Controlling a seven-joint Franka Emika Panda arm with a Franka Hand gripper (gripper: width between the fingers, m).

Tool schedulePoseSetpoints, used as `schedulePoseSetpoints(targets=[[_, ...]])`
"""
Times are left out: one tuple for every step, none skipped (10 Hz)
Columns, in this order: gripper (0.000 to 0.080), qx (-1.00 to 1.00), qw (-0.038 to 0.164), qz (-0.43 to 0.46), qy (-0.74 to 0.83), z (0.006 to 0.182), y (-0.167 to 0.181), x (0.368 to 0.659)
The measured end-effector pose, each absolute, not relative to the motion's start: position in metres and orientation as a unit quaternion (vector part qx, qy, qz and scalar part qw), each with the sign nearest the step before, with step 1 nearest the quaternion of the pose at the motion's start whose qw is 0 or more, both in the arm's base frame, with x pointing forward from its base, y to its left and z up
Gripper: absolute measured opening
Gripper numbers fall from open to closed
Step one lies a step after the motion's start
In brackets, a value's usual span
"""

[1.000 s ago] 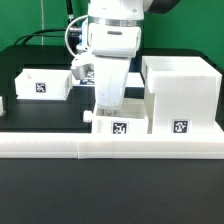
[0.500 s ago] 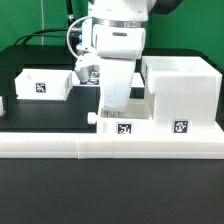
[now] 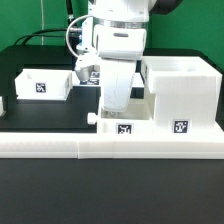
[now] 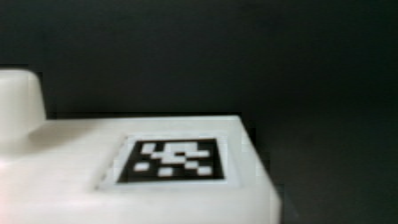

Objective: Assemble drawer

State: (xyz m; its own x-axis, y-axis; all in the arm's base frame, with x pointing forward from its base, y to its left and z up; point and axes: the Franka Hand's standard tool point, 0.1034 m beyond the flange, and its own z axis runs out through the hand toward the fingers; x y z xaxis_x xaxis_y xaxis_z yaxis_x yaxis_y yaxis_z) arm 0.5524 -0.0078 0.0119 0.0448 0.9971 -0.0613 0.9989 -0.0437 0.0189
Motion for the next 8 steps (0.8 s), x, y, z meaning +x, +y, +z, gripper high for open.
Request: schedulePoseSetpoints(targets=[[0.0042,0.722,0.028,-0.015,0.691,0.0117,-0.0078,0.5522],[0.0042,0.720,0.031,-0.012,0.693,0.0108,-0.0062,0.5514],[0.0042,0.722,0.033,-0.010,0.691,0.0104,-0.0062,0.5511],[0.0042,0.723,0.034,-0.011,0.690,0.0104,-0.0063,0.5512],[0.0042,0.724,0.034,-0.011,0.689,0.0105,-0.0074,0.5513],[0.0042,0.724,0.034,-0.011,0.689,0.0105,-0.0075,0.5513],[0.0042,0.723,0.034,-0.011,0.690,0.0104,-0.0074,0.5512],[0.0042,0.722,0.035,-0.011,0.691,0.0103,-0.0068,0.5511]])
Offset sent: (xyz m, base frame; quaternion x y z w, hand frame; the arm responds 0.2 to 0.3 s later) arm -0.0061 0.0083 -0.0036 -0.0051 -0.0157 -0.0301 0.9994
